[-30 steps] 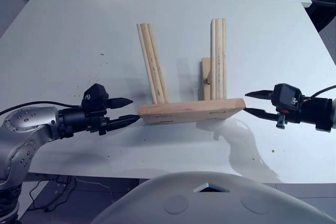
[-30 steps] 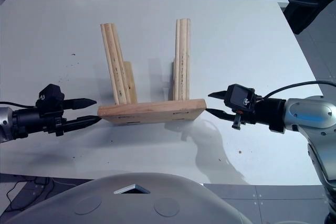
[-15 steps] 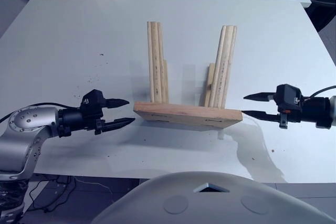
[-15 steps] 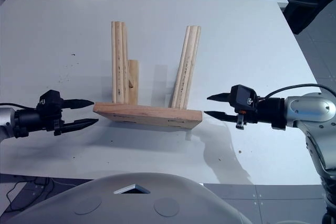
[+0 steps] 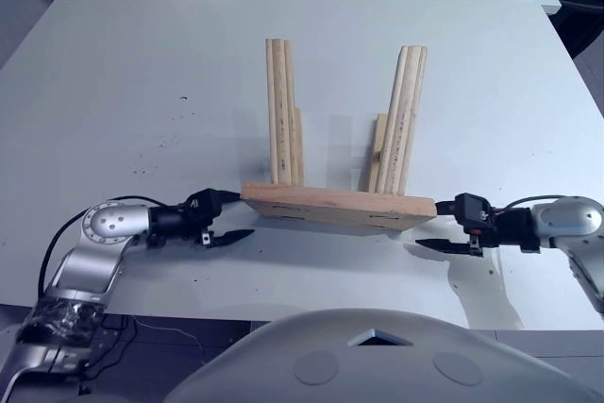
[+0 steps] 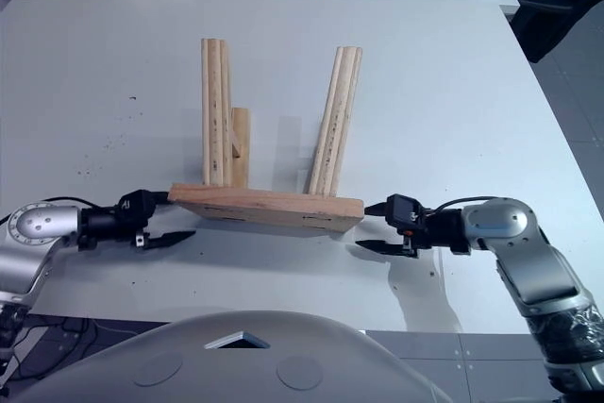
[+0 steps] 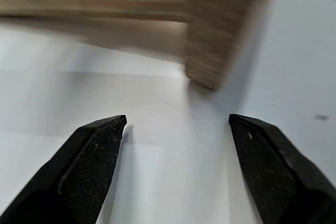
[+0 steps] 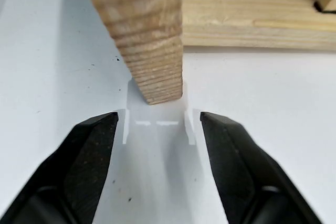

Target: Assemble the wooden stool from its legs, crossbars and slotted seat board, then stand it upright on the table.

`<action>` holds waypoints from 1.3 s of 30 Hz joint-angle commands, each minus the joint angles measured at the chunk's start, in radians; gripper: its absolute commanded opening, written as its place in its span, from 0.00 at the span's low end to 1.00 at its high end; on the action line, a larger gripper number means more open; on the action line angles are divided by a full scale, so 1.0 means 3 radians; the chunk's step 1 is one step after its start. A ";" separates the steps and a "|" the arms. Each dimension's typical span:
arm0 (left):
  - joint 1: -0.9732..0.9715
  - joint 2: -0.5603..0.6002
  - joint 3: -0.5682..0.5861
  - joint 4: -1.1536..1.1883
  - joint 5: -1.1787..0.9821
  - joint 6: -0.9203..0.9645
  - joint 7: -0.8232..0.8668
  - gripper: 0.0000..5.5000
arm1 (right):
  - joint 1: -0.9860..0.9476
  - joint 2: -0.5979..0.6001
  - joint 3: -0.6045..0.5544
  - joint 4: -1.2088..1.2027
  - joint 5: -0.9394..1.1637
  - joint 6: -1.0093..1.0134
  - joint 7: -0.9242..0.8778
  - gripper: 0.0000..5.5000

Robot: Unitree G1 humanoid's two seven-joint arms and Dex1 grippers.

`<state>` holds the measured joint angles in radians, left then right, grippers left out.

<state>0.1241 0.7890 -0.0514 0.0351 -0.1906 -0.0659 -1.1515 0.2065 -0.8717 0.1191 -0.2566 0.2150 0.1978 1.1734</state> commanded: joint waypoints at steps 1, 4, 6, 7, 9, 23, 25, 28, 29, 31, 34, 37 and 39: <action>-0.0097 -0.0072 -0.0141 0.0159 0.0076 -0.0149 -0.0043 0.66 | -0.0079 0.0087 0.0109 0.0060 -0.0081 -0.0076 -0.0072 0.53; -0.0082 -0.0101 -0.0227 0.0188 0.0082 -0.0243 -0.0080 0.66 | -0.0109 0.0122 0.0159 0.0090 -0.0108 -0.0099 -0.0099 0.53; -0.0079 -0.0116 -0.0269 0.0201 0.0082 -0.0284 -0.0092 0.66 | -0.0130 0.0144 0.0184 0.0104 -0.0123 -0.0106 -0.0111 0.53; -0.0088 -0.0121 -0.0286 0.0207 0.0076 -0.0290 -0.0096 0.66 | -0.0133 0.0153 0.0190 0.0105 -0.0125 -0.0110 -0.0121 0.53; -0.0104 -0.0127 -0.0308 0.0214 0.0061 -0.0300 -0.0114 0.67 | -0.0150 0.0180 0.0200 0.0118 -0.0140 -0.0127 -0.0153 0.47; 0.0053 -0.0034 -0.0178 -0.0273 -0.0501 0.0258 -0.0361 0.27 | -0.0096 0.0192 0.0181 0.0036 -0.0107 -0.0108 -0.0210 0.24; 0.0017 -0.0029 -0.0127 -0.0342 -0.0582 0.0386 -0.0352 0.24 | -0.0077 0.0186 0.0154 -0.0001 -0.0081 -0.0096 -0.0215 0.24; 0.0018 -0.0023 -0.0048 -0.0493 -0.0695 0.0561 -0.0335 0.24 | -0.0034 0.0172 0.0095 -0.0086 -0.0023 -0.0039 -0.0232 0.24; 0.0052 -0.0012 -0.0017 -0.0571 -0.0744 0.0623 -0.0333 0.24 | 0.0003 0.0151 0.0053 -0.0150 0.0012 -0.0008 -0.0229 0.24; 0.0175 0.0020 0.0046 -0.0755 -0.0835 0.0732 -0.0342 0.24 | 0.0079 0.0109 -0.0050 -0.0310 0.0121 0.0081 -0.0219 0.24; 0.0482 0.0104 0.0172 -0.1090 -0.0941 0.0869 -0.0357 0.24 | 0.0139 0.0063 -0.0272 -0.0629 0.0433 0.0370 -0.0220 0.24; 0.0683 0.0176 0.0388 -0.1426 -0.1173 0.1103 -0.0313 0.24 | 0.0251 -0.0038 -0.0539 -0.0950 0.0760 0.0653 -0.0165 0.24; 0.0738 0.0205 0.0568 -0.1652 -0.1402 0.1325 -0.0243 0.24 | 0.0337 -0.0116 -0.0740 -0.1143 0.0992 0.0857 -0.0124 0.24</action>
<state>0.3372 0.8501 0.0797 -0.3509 -0.5017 0.2782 -1.2365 0.3043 -0.9033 -0.0252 -0.5098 0.3986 0.4067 1.1462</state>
